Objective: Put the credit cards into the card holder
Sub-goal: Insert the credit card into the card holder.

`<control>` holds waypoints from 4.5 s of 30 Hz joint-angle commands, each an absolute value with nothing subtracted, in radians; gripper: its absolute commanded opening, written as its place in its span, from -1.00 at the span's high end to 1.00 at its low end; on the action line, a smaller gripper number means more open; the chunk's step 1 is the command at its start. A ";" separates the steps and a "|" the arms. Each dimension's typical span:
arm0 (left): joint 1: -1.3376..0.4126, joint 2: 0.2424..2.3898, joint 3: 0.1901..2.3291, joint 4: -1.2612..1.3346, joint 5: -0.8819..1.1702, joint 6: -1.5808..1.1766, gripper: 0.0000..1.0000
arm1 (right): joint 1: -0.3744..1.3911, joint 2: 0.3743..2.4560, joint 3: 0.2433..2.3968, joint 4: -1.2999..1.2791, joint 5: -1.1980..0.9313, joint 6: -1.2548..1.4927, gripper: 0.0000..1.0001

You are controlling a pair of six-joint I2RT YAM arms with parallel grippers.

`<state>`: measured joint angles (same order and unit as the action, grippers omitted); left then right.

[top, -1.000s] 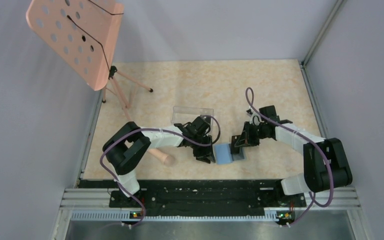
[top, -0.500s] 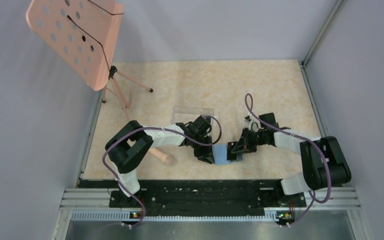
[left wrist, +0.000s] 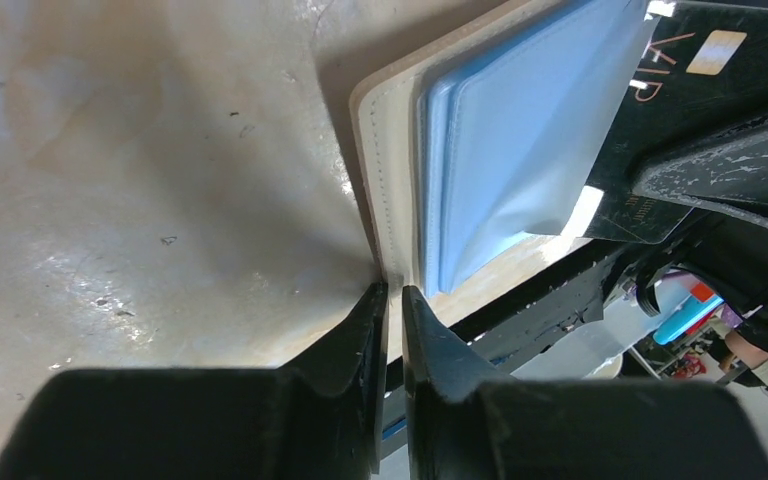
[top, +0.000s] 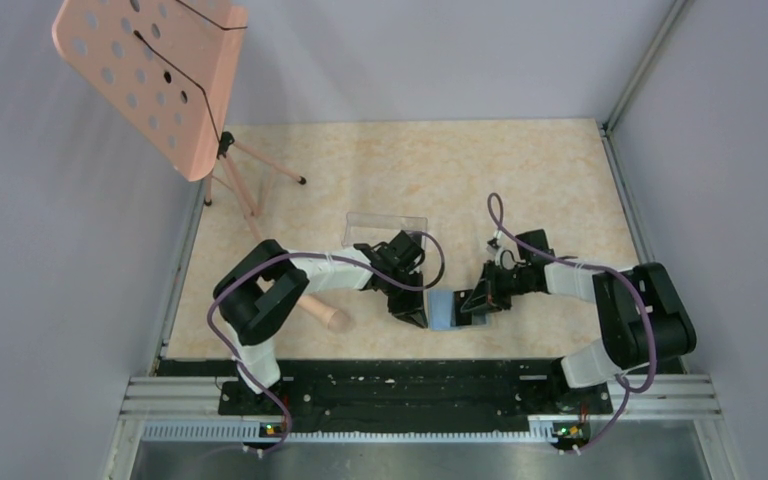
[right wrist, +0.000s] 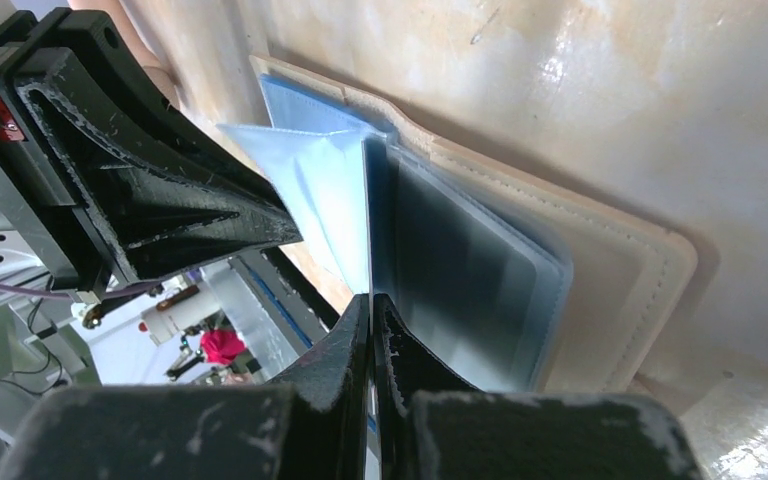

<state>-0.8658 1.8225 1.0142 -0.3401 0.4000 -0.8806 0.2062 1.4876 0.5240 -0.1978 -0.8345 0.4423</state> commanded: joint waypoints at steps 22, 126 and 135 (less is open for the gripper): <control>-0.877 1.892 1.074 -0.428 0.317 -0.818 0.73 | 0.246 1.603 0.630 -0.242 -0.954 0.409 0.97; -0.877 1.969 1.145 -0.475 0.321 -0.773 0.77 | 0.317 1.451 0.638 -0.413 -0.554 0.361 0.44; -0.877 1.965 1.144 -0.472 0.322 -0.773 0.78 | 0.337 1.413 0.728 -0.558 -0.384 0.357 -0.09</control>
<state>-0.8722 1.9163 1.1633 -0.5011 0.4141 -0.7898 0.3286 1.4460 0.6807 -0.4786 -0.5247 0.3851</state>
